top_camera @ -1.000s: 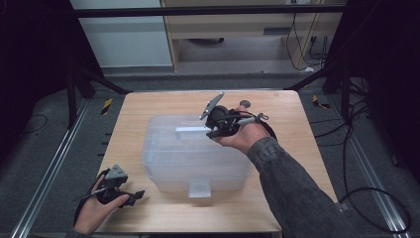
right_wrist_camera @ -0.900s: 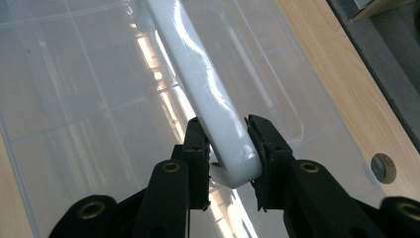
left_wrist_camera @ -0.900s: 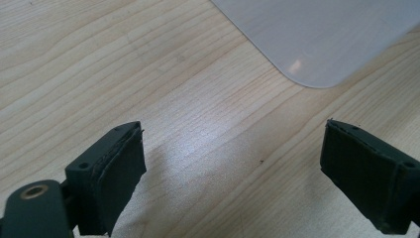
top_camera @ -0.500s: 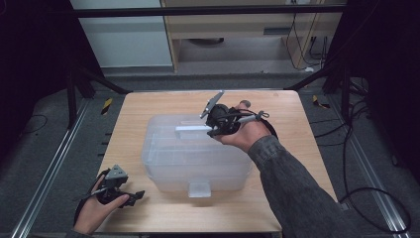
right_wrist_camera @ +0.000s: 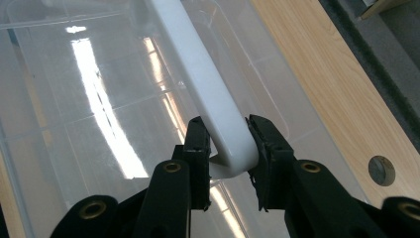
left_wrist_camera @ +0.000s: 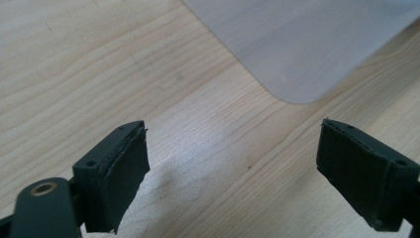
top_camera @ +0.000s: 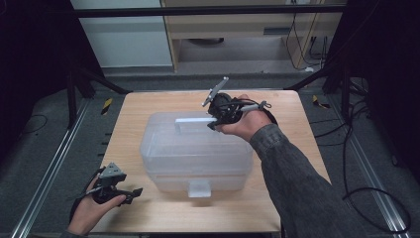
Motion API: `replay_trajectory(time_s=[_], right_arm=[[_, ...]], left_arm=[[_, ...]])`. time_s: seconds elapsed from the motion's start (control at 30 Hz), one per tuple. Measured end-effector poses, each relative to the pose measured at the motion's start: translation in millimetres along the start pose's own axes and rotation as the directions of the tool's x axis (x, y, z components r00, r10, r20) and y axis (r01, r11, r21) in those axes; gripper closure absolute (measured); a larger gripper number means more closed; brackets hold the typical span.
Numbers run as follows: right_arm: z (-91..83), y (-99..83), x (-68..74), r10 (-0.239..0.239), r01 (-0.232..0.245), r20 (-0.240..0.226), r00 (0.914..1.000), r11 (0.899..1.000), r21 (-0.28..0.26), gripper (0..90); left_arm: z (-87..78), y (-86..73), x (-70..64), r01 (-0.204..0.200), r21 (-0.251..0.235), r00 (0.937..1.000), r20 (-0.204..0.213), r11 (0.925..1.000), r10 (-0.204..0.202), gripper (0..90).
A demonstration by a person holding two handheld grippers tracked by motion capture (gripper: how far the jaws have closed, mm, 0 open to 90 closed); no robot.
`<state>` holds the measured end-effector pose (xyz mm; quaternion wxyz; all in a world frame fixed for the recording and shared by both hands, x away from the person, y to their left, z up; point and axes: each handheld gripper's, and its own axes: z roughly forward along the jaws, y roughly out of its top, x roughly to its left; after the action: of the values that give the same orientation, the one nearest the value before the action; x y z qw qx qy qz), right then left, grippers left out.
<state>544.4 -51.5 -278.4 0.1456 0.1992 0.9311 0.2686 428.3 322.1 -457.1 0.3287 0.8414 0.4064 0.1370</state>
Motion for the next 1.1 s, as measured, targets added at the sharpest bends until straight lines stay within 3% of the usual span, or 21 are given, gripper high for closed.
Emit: replay_trajectory(time_s=[0.37, 0.67, 0.8, 1.1], right_arm=[[-3.6, 11.6, -14.8, 0.036, -0.036, -0.014, 0.9993, 0.999, 0.024, 70.8], [-4.4, 16.7, -23.2, 0.071, -0.07, -0.022, 0.9972, 0.997, 0.031, 70.5], [-4.5, 18.0, -27.0, 0.085, -0.085, -0.029, 0.9959, 0.996, 0.031, 70.4], [-4.0, 22.2, -36.1, 0.113, -0.112, -0.041, 0.9927, 0.993, 0.036, 70.0]], left_arm=[[-20.1, 10.9, 0.0, -0.03, 0.019, 0.9995, 0.01, 0.9994, 0.03, 19.6], [-32.2, 31.4, -1.8, -0.099, 0.098, 0.995, -0.006, 0.9903, 0.1, 27.2], [-36.1, 41.2, -3.7, -0.123, 0.064, 0.9924, -0.002, 0.9904, 0.123, 29.8], [-46.3, 60.6, -7.4, -0.128, -0.026, 0.9918, 0.002, 0.9915, 0.128, 39.2]])
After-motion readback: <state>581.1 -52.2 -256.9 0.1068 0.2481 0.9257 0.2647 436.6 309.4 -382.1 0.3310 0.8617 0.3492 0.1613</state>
